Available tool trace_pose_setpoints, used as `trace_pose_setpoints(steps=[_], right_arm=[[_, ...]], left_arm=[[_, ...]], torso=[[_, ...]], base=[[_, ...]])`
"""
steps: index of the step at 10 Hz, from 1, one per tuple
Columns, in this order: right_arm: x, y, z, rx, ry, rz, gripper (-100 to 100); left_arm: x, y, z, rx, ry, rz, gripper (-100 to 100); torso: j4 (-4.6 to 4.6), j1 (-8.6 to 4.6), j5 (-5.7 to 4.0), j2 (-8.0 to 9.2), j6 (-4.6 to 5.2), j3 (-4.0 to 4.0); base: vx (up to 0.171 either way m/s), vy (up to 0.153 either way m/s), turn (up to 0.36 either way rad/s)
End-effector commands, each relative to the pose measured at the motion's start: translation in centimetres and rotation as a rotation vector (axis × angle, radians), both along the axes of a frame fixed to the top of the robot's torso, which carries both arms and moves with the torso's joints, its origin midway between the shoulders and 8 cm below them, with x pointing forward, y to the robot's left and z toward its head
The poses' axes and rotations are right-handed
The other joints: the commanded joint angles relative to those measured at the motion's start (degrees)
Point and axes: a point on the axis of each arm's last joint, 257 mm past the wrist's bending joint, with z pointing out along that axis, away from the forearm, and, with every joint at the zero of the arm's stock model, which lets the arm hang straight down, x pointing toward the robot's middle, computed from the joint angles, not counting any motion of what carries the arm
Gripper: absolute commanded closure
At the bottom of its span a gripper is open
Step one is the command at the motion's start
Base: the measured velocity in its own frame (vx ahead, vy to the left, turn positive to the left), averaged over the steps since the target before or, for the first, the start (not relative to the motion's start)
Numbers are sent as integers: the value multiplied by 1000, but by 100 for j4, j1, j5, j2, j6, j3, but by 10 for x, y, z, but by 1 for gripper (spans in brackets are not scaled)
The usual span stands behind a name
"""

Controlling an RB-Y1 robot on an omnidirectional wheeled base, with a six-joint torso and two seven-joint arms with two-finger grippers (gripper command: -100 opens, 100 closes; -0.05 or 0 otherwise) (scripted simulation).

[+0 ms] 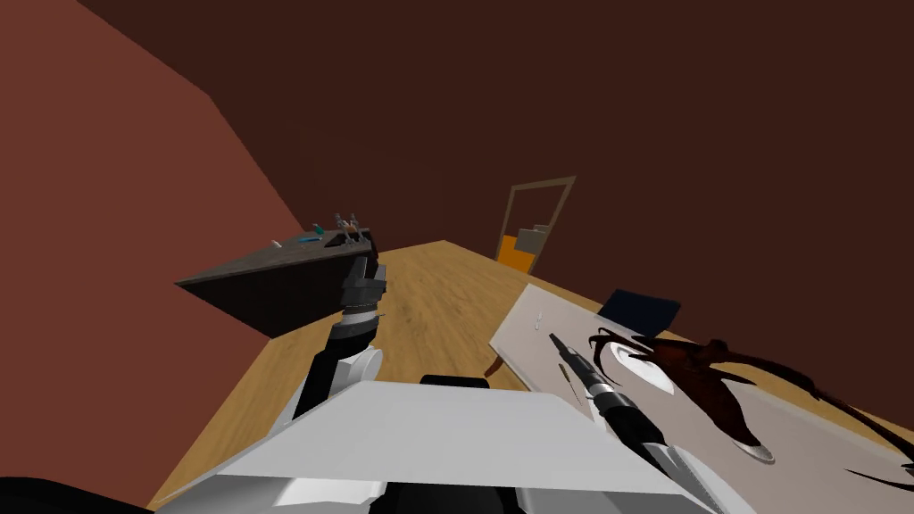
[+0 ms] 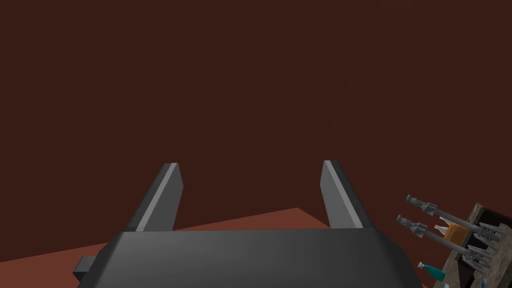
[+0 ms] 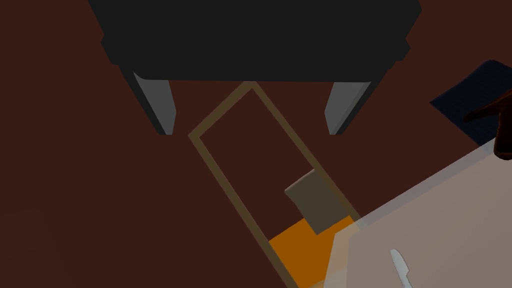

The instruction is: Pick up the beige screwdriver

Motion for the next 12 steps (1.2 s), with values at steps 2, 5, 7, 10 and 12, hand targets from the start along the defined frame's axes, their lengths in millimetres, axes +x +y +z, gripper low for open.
trace_pose_setpoints(steps=[2,5,7,10,12], right_arm=[[-18,-8,-24,-15,77,-13,-100],[-54,-40,-57,-27,195,-58,-100],[-64,-42,-71,-41,238,-56,-100],[-106,-68,-100,-41,354,-101,-100],[-119,-69,-113,-47,397,-101,-100]], left_arm=[[0,0,0,0,0,0,0],[0,0,0,0,0,0,0],[0,0,0,0,0,0,0],[0,0,0,0,0,0,0],[0,0,0,0,0,0,0]], torso=[[-1,1,-1,2,7,1],[0,3,0,2,6,1],[0,0,-1,2,7,1],[0,2,0,3,7,1],[0,0,-1,1,7,0]], base=[[12,-16,69],[12,-14,294],[9,-21,82],[11,-20,277],[9,-22,93]])
